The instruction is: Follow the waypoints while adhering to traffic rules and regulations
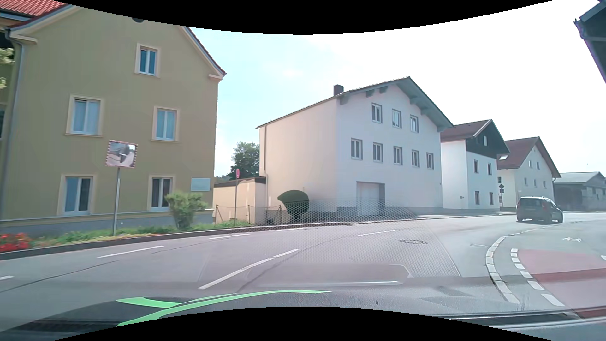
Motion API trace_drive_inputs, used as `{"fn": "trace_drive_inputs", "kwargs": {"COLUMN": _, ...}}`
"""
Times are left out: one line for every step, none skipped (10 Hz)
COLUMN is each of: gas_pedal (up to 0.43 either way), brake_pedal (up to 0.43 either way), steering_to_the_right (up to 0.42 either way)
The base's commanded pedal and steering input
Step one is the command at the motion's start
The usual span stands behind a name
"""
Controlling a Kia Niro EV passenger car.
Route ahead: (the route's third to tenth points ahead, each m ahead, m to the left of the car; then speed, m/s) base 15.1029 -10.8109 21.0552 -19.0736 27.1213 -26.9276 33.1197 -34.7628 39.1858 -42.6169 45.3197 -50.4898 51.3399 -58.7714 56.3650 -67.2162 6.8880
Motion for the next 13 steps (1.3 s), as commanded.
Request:
{"fn": "trace_drive_inputs", "kwargs": {"gas_pedal": 0.15, "brake_pedal": 0.0, "steering_to_the_right": 0.251}}
{"fn": "trace_drive_inputs", "kwargs": {"gas_pedal": 0.157, "brake_pedal": 0.0, "steering_to_the_right": 0.255}}
{"fn": "trace_drive_inputs", "kwargs": {"gas_pedal": 0.157, "brake_pedal": 0.0, "steering_to_the_right": 0.259}}
{"fn": "trace_drive_inputs", "kwargs": {"gas_pedal": 0.157, "brake_pedal": 0.0, "steering_to_the_right": 0.26}}
{"fn": "trace_drive_inputs", "kwargs": {"gas_pedal": 0.157, "brake_pedal": 0.0, "steering_to_the_right": 0.26}}
{"fn": "trace_drive_inputs", "kwargs": {"gas_pedal": 0.169, "brake_pedal": 0.0, "steering_to_the_right": 0.261}}
{"fn": "trace_drive_inputs", "kwargs": {"gas_pedal": 0.169, "brake_pedal": 0.0, "steering_to_the_right": 0.262}}
{"fn": "trace_drive_inputs", "kwargs": {"gas_pedal": 0.169, "brake_pedal": 0.0, "steering_to_the_right": 0.262}}
{"fn": "trace_drive_inputs", "kwargs": {"gas_pedal": 0.177, "brake_pedal": 0.0, "steering_to_the_right": 0.262}}
{"fn": "trace_drive_inputs", "kwargs": {"gas_pedal": 0.189, "brake_pedal": 0.0, "steering_to_the_right": 0.262}}
{"fn": "trace_drive_inputs", "kwargs": {"gas_pedal": 0.189, "brake_pedal": 0.0, "steering_to_the_right": 0.263}}
{"fn": "trace_drive_inputs", "kwargs": {"gas_pedal": 0.189, "brake_pedal": 0.0, "steering_to_the_right": 0.263}}
{"fn": "trace_drive_inputs", "kwargs": {"gas_pedal": 0.189, "brake_pedal": 0.0, "steering_to_the_right": 0.262}}
